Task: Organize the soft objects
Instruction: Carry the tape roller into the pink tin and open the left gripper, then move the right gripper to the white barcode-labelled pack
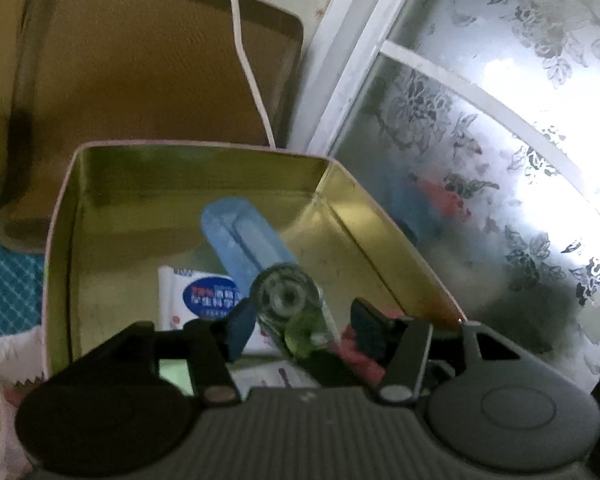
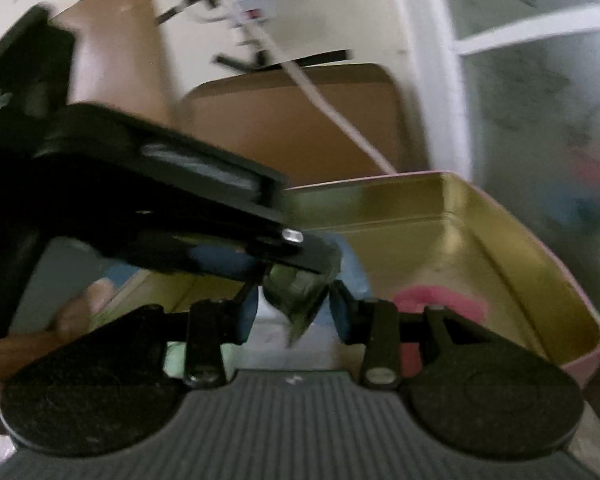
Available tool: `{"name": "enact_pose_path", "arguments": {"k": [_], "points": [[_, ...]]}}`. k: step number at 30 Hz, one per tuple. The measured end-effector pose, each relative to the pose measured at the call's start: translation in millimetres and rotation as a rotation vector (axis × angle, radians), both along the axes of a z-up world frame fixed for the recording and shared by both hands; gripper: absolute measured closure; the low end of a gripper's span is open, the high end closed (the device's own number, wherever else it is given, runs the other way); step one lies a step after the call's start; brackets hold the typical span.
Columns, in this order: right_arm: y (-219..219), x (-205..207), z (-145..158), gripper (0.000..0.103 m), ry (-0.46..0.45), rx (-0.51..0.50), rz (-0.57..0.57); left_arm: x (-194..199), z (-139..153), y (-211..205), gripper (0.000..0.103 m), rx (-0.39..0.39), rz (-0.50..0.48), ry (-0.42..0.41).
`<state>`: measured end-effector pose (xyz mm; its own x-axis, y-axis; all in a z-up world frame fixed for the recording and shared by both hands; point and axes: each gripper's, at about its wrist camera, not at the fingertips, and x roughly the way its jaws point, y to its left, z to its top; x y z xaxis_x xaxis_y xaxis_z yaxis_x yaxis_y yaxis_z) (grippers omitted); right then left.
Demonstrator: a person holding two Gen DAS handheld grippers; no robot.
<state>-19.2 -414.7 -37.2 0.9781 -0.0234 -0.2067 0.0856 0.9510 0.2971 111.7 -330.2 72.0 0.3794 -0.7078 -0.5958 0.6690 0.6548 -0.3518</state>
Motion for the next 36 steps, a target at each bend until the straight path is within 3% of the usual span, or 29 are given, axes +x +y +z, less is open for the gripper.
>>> {"name": "enact_pose_path", "arguments": {"k": [8, 16, 21, 28, 30, 35, 36], "points": [[-2.3, -34.3, 0.9, 0.059, -0.097, 0.087, -0.044, -21.9, 12.7, 51.6, 0.045, -0.052, 0.019, -0.048], [44.3, -60.4, 11.3, 0.059, -0.166, 0.092, 0.085, -46.8, 16.9, 167.2, 0.045, -0.12, 0.131, -0.037], [92.6, -67.7, 6.7, 0.059, -0.124, 0.068, 0.232, -57.3, -3.8, 246.0, 0.045, -0.129, 0.249, -0.001], [159.9, -32.8, 3.3, 0.058, 0.002, -0.052, 0.381, -56.2, -44.9, 318.9, 0.045, -0.147, 0.376, 0.11], [170.3, -20.6, 3.2, 0.053, 0.028, -0.08, 0.398, -56.7, -54.0, 329.7, 0.045, -0.144, 0.389, 0.128], [185.2, 8.7, 0.2, 0.027, 0.092, -0.148, 0.364, -56.0, -72.4, 343.7, 0.044, -0.165, 0.382, 0.169], [188.8, 13.7, -1.1, 0.026, 0.107, -0.168, 0.358, -57.0, -73.4, 346.1, 0.043, -0.171, 0.373, 0.166]]}}
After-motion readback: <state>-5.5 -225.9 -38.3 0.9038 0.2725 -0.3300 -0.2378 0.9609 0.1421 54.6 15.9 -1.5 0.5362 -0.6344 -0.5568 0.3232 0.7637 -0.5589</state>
